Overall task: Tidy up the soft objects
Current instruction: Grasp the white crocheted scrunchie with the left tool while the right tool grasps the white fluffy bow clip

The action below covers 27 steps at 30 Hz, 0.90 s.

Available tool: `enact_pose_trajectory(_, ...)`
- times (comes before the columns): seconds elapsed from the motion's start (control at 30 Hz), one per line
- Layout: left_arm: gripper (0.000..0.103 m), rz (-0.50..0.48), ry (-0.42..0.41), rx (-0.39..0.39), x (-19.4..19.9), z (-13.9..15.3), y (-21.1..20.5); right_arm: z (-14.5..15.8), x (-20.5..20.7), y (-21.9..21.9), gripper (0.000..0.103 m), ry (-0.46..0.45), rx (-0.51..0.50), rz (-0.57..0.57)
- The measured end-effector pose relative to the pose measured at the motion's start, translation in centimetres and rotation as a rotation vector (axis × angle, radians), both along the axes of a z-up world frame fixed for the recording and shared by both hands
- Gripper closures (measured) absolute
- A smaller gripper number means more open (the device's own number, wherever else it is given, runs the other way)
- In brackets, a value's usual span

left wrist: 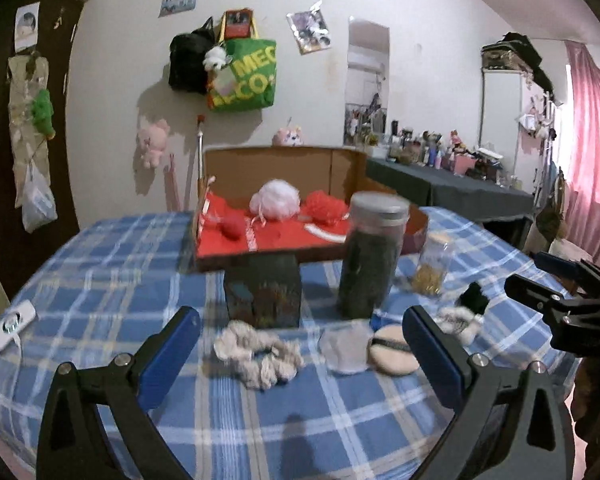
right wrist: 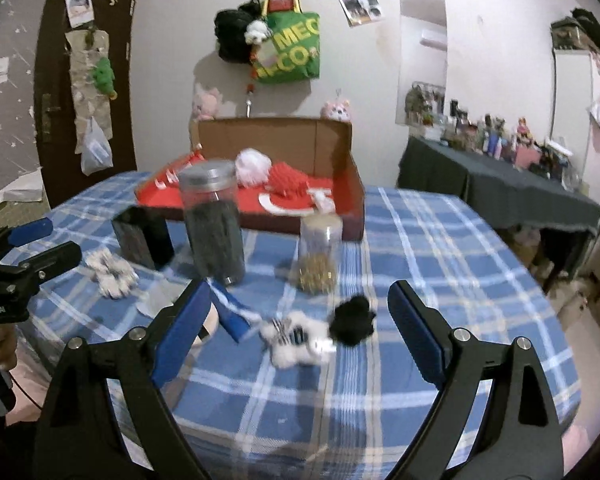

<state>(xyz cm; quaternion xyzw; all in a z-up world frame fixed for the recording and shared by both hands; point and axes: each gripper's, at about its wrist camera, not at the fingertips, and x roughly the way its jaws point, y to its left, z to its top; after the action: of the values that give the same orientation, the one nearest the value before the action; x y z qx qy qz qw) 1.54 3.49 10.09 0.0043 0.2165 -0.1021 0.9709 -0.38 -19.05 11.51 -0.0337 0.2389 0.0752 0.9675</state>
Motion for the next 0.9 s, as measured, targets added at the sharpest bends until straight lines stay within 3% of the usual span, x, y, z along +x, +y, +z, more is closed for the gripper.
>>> enact_pose_trajectory(0.27, 0.000, 0.040, 0.092, -0.007, 1.6, -3.6, 0.6, -3.6, 1.6, -0.2, 0.012, 0.091, 0.005, -0.012)
enact_pose_trajectory(0.57, 0.001, 0.091, 0.176, 0.031, 4.3, -5.4, 1.7, -5.7, 3.6, -0.1, 0.015, 0.180, 0.029, 0.004)
enact_pose_trajectory(0.7, 0.015, 0.092, 0.206, 0.048, 5.4, -6.0, 1.9, -6.4, 4.3, 0.1, 0.029, 0.208, 0.034, 0.020)
enact_pose_trajectory(0.73, 0.020, 0.090, 0.214, 0.049, 5.7, -6.2, 2.0, -6.6, 4.5, 0.1, 0.036, 0.217, 0.036, 0.023)
enact_pose_trajectory(0.83, 0.044, 0.070, 0.258, 0.045, 6.6, -7.0, 2.1, -6.9, 4.8, 0.1, 0.050, 0.220, 0.030, 0.010)
enact_pose_trajectory(0.9, 0.068, 0.024, 0.280, 0.022, 6.8, -7.3, 2.0, -6.9, 4.7, -0.1, 0.056, 0.214, 0.033, 0.017)
